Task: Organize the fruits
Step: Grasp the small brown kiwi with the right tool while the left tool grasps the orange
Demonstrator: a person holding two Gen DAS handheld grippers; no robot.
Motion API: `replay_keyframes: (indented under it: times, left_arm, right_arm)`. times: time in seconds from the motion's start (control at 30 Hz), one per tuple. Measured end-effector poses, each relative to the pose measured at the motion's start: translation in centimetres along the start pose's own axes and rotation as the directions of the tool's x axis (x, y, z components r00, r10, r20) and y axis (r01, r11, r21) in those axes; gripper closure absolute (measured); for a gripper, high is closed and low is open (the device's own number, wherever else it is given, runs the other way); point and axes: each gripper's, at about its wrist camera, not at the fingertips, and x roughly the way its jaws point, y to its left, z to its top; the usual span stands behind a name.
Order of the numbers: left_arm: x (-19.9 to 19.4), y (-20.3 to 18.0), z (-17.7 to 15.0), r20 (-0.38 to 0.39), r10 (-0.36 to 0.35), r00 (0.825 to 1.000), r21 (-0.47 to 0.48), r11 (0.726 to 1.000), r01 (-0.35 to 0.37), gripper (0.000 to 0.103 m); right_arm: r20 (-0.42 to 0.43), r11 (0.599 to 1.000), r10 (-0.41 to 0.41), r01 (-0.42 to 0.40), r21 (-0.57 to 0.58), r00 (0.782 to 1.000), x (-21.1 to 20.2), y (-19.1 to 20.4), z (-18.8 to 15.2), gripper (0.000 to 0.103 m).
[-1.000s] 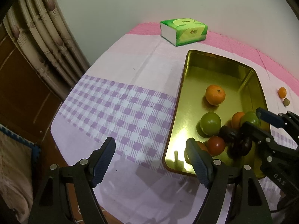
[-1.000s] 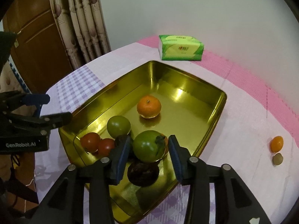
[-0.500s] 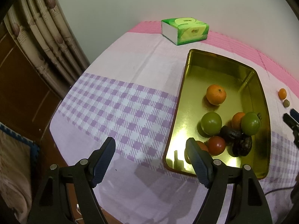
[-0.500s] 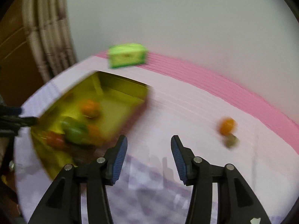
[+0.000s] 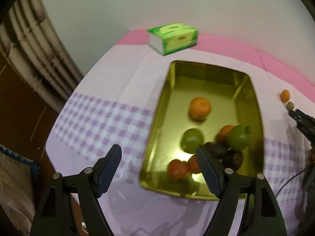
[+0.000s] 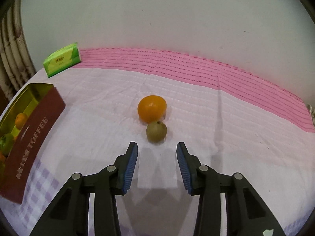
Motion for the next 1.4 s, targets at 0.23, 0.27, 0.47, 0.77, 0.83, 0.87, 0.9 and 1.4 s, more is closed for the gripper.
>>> replay_keyframes:
  times: [0.23, 0.27, 0.47, 0.77, 0.83, 0.87, 0.9, 1.4]
  left_arm:
    - [-0.1, -5.4, 2.8, 0.014, -0.049, 0.999, 0.104, 0.993, 0.047, 0.025]
    - [0.0, -6.4, 3.2, 0.013, -0.060, 0.998, 0.117, 0.991, 0.058, 0.025]
    - [0.6, -13.4, 5.8, 0.022, -0.132, 0.991, 0.209, 0.970, 0.124, 0.025]
    - [3.7, -24.9, 7.9, -0.027, -0.286, 0.958, 0.312, 0.908, 0.280, 0.025]
    - [4.3, -26.5, 8.3, -0.016, -0.304, 0.953, 0.318, 0.902, 0.293, 0.025]
    - [4.6, -27.4, 8.6, -0.009, -0.326, 0.945, 0.320, 0.895, 0.312, 0.025]
    - [5.0, -28.0, 8.8, -0.013, -0.327, 0.945, 0.323, 0.893, 0.314, 0.025]
    - [9.8, -33.5, 10.2, -0.119, -0.275, 0.954, 0.365, 0.881, 0.300, 0.059]
  right_arm:
    - [-0.008, 1.000, 0.021, -0.021, 0.007, 1.000, 1.7, -0.2, 1.2, 0.068]
    - [-0.012, 1.000, 0.022, -0.022, 0.008, 1.000, 1.8, -0.3, 1.3, 0.072]
    - [-0.002, 0.999, 0.029, -0.029, 0.017, 1.000, 1.4, -0.9, 0.9, 0.081]
    - [0.009, 0.985, -0.136, 0.134, 0.106, 0.991, -1.7, -7.7, -2.2, 0.081]
    - [0.006, 0.978, -0.172, 0.170, 0.117, 0.985, -2.2, -9.2, -2.8, 0.081]
    - [0.000, 0.975, -0.185, 0.184, 0.123, 0.983, -2.3, -9.9, -3.1, 0.081]
    - [-0.006, 0.973, -0.185, 0.184, 0.141, 0.983, -2.4, -10.6, -3.3, 0.081]
    - [-0.027, 0.965, -0.152, 0.155, 0.212, 0.988, -2.3, -12.8, -3.6, 0.080]
